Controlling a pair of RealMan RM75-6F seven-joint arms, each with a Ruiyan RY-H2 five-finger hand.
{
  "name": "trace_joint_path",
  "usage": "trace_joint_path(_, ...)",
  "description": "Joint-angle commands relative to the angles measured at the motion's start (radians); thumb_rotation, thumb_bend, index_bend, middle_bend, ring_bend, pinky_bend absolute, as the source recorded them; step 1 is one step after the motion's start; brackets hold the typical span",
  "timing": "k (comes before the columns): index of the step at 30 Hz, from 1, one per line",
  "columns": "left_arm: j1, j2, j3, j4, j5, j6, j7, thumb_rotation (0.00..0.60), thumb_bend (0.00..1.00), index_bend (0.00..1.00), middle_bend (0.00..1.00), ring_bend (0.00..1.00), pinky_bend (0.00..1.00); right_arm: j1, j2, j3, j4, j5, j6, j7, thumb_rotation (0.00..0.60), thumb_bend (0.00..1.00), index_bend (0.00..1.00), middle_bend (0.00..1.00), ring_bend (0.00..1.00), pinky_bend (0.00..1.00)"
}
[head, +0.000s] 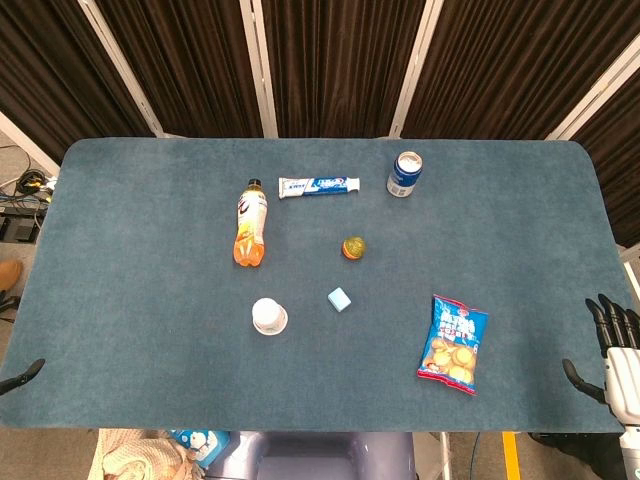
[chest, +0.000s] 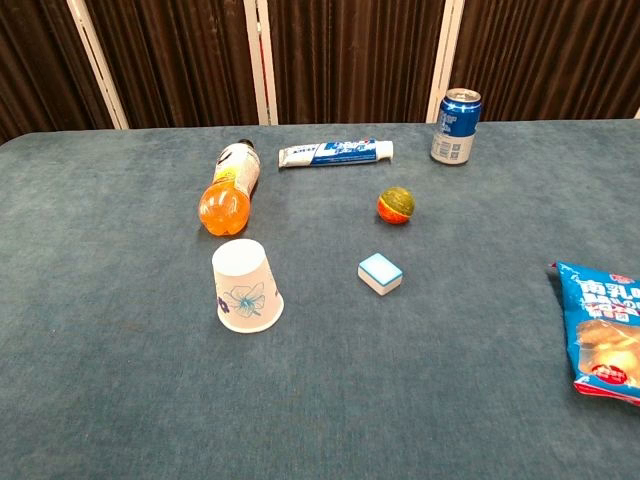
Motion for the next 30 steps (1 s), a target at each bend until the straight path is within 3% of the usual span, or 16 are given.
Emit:
trace_joint_path(1, 0.001, 0.001, -0.004, -0.002, 0.001, -0.008, 0.003, 0.600, 0.10, 0.00, 0.00, 0.00, 0.01, 0.001, -0.001, 0.001, 0.001, 0.002, -0.002, 0.001, 0.600, 0.31, 0.00, 0.00, 0.00, 0.03)
trace_joint_path(8, 0.008, 0.008, -0.008, -0.003, 0.017, -0.020, 0.001, 0.600, 0.10, 0.00, 0.00, 0.00, 0.01, 0.001, 0.001, 0.000, -0.004, 0.000, 0.000, -0.006, 0.600, 0.31, 0.00, 0.00, 0.00, 0.03)
trace_joint_path(16, -0.036, 0.038, 0.018, -0.020, 0.154, -0.057, 0.095, 0.600, 0.10, 0.00, 0.00, 0.00, 0.01, -0.005, 0.001, -0.002, -0.004, 0.004, 0.004, -0.001, 0.600, 0.31, 0.00, 0.00, 0.00, 0.03)
trace_joint_path(22, -0.140, 0.078, -0.008, -0.187, 0.186, -0.204, 0.238, 0.600, 0.10, 0.00, 0.00, 0.00, 0.02, -0.004, 0.005, -0.003, -0.006, 0.013, -0.006, 0.007, 0.600, 0.31, 0.00, 0.00, 0.00, 0.03)
trace_joint_path(30, -0.322, 0.029, -0.111, -0.338, 0.072, -0.456, 0.469, 0.600, 0.12, 0.00, 0.01, 0.01, 0.13, -0.017, 0.014, -0.002, -0.001, 0.027, 0.001, 0.031, 0.600, 0.31, 0.00, 0.00, 0.00, 0.03)
